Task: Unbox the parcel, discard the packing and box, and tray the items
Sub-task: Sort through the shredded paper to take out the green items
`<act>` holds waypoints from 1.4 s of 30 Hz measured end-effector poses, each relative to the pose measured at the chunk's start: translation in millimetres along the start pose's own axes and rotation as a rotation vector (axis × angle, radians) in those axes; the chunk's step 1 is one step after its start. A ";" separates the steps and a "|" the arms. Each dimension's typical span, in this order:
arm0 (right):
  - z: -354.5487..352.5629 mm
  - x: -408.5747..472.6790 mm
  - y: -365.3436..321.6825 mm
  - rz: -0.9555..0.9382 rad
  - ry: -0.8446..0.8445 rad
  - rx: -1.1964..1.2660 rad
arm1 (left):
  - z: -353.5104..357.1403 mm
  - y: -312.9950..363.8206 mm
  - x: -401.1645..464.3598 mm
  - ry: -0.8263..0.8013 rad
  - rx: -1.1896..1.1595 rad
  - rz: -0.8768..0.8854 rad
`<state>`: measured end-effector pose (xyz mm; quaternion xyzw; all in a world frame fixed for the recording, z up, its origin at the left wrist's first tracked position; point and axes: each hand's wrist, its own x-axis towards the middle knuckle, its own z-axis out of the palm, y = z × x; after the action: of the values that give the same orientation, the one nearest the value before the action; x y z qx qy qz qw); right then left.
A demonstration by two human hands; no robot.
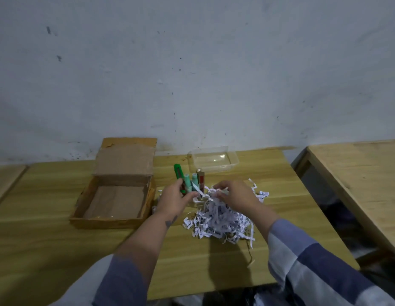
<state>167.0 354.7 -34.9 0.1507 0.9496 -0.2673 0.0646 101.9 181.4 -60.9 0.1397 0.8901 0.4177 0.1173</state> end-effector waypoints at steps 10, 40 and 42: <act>-8.0 10.5 -17.8 -0.091 0.138 0.447 | 11.6 14.7 -6.6 -0.124 -0.094 0.039; -57.8 2.4 67.4 0.273 0.652 0.502 | 47.0 12.9 9.3 -0.200 0.066 -0.058; -63.4 0.5 81.8 0.330 0.649 0.473 | 46.0 4.6 8.9 -0.191 0.069 -0.074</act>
<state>190.0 454.6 -21.1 0.3875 0.7965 -0.4023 -0.2315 109.3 220.0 -86.9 0.1498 0.8933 0.3669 0.2122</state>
